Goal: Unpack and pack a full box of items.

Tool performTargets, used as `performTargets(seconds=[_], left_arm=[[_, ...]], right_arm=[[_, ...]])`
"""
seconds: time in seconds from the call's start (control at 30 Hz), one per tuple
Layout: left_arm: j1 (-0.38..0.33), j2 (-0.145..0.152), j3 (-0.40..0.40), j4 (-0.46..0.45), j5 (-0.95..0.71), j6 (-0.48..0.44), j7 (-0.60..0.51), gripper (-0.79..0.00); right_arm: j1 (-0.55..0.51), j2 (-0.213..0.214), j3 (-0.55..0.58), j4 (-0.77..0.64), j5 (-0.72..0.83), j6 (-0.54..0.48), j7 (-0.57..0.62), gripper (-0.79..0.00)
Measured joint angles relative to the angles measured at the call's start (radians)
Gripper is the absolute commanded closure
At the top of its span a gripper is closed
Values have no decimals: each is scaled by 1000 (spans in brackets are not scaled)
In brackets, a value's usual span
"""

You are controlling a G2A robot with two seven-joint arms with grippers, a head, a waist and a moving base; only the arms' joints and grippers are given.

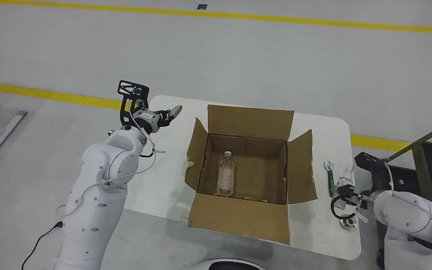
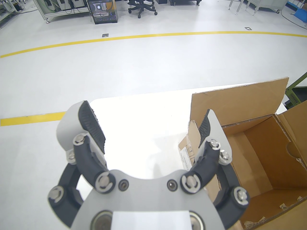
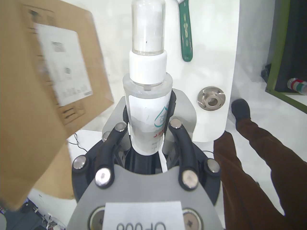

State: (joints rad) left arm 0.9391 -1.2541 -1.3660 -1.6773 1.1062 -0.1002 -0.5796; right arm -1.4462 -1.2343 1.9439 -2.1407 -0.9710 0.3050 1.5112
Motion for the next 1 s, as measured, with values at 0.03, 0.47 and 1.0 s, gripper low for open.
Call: performTargets(seconds=[0.03, 0.47, 1.0], left_arm=[[0, 0, 0, 0, 0, 0, 0, -785], [0, 0, 0, 0, 0, 0, 0, -785], [0, 0, 0, 0, 0, 0, 0, -785]], right_arm=[[2, 1, 24, -45, 38, 5, 0, 0], [37, 11, 53, -209, 369, 21, -47, 0], [137, -1, -539, 18, 132, 277, -297, 0]])
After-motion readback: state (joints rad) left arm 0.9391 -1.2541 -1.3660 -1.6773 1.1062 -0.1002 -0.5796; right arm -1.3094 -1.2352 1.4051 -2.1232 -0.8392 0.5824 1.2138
